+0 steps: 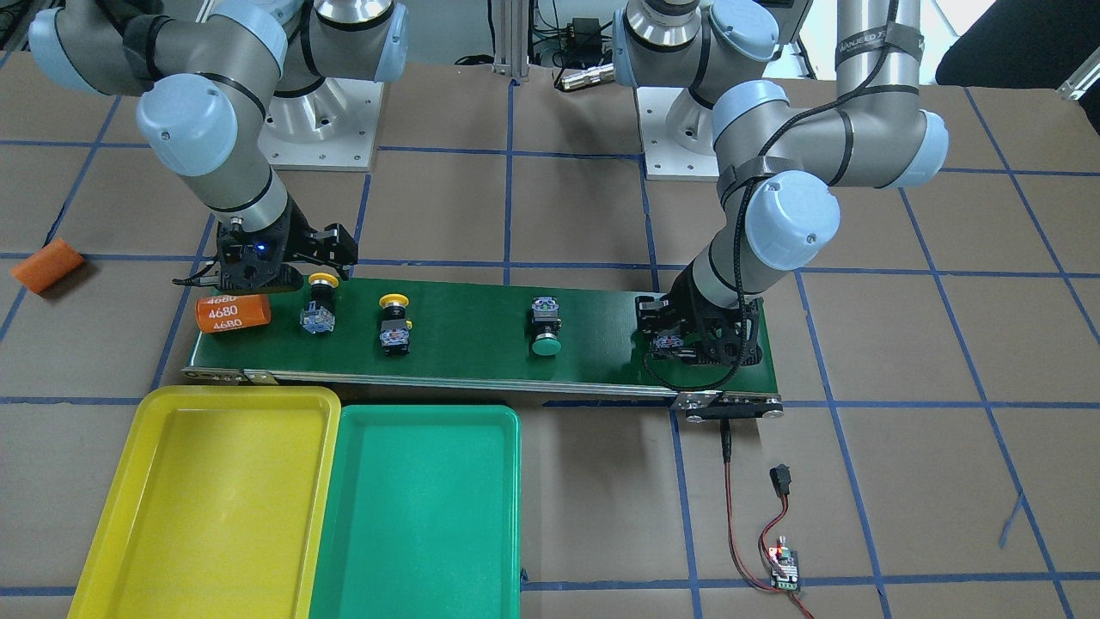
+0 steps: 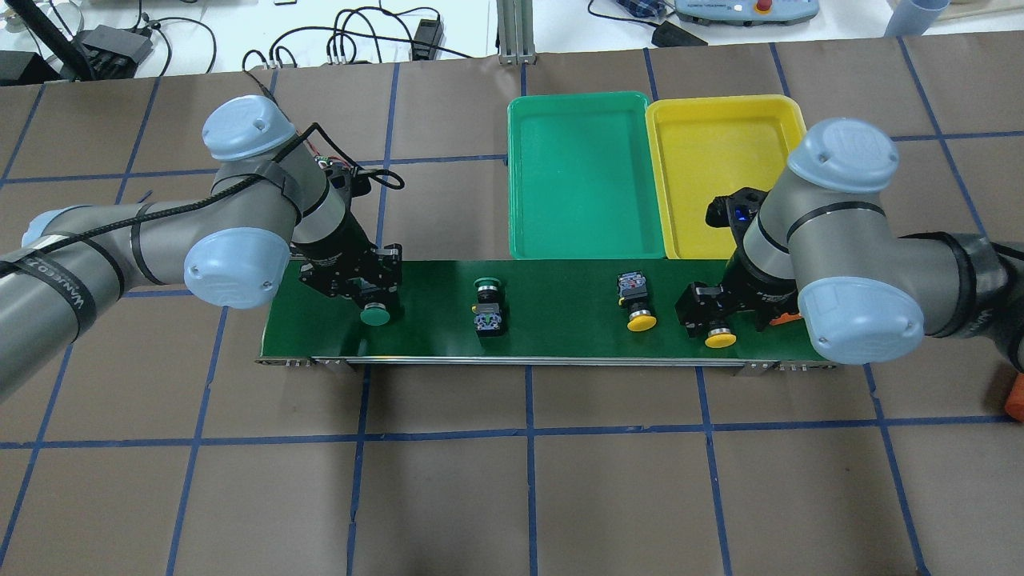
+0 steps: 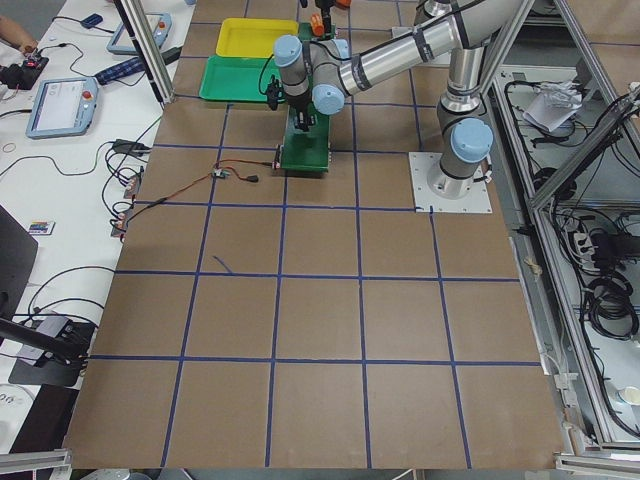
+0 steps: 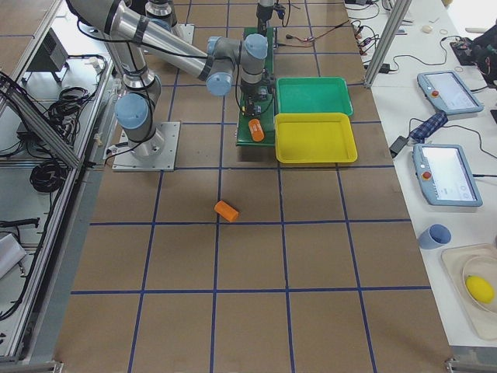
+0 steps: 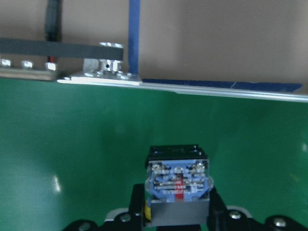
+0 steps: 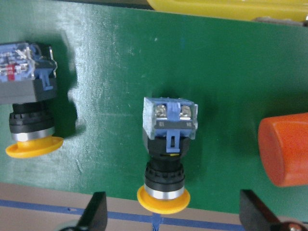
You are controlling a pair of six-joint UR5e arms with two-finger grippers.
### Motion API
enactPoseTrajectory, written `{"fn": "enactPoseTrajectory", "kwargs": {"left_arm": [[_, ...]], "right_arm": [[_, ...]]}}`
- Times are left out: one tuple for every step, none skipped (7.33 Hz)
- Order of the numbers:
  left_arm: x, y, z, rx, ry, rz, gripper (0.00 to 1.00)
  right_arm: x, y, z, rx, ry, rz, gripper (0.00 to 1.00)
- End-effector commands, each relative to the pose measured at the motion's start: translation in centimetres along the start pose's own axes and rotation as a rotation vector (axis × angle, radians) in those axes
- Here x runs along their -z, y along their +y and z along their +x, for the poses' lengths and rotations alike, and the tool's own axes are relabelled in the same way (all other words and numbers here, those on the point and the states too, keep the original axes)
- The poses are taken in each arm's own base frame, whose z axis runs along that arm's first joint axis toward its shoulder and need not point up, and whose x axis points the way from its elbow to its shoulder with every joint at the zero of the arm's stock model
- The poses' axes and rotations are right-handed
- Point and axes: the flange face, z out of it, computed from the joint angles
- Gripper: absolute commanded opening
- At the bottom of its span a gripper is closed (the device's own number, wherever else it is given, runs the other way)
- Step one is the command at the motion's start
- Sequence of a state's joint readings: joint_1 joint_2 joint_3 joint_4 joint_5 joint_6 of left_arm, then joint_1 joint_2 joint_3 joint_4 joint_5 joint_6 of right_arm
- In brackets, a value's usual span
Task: Sort buttons by color to trays
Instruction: 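Set the green button on the belt while the right gripper grasps a yellow-capped button, then carry the yellow-capped button into the yellow tray while the left gripper withdraws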
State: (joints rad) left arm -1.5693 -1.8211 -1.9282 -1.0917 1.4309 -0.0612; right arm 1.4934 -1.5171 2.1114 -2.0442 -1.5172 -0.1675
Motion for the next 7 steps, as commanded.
{"fn": "enactPoseTrajectory", "kwargs": {"left_arm": [[0.1,-0.1,0.2,-0.004,-0.002,0.031,1.0],[2.6,-0.3,0.7,-0.012,0.003,0.077,1.0],[6.0,-0.5,1.4,-0.011,0.005,0.089,1.0],[11.2,-0.5,2.1,-0.016,-0.002,0.085,1.0],[15.9,-0.5,2.7,-0.022,-0.007,0.063,1.0],[20.7,-1.4,1.5,-0.072,-0.112,0.121,1.0],[23.8,-0.2,1.5,-0.062,-0.148,0.065,1.0]], "right_arm": [[-1.0,-0.6,0.3,0.012,0.008,-0.016,0.33],[-0.7,-0.8,0.5,0.023,0.01,-0.01,0.09],[-0.1,-1.2,0.9,0.019,0.018,0.003,0.0],[1.6,-2.3,1.1,0.018,0.022,0.043,0.0],[3.3,-4.5,1.4,0.016,0.027,0.076,0.0],[3.7,-8.6,2.3,0.018,0.032,0.086,0.0],[4.3,-14.0,3.4,0.019,0.05,0.109,0.0]]}}
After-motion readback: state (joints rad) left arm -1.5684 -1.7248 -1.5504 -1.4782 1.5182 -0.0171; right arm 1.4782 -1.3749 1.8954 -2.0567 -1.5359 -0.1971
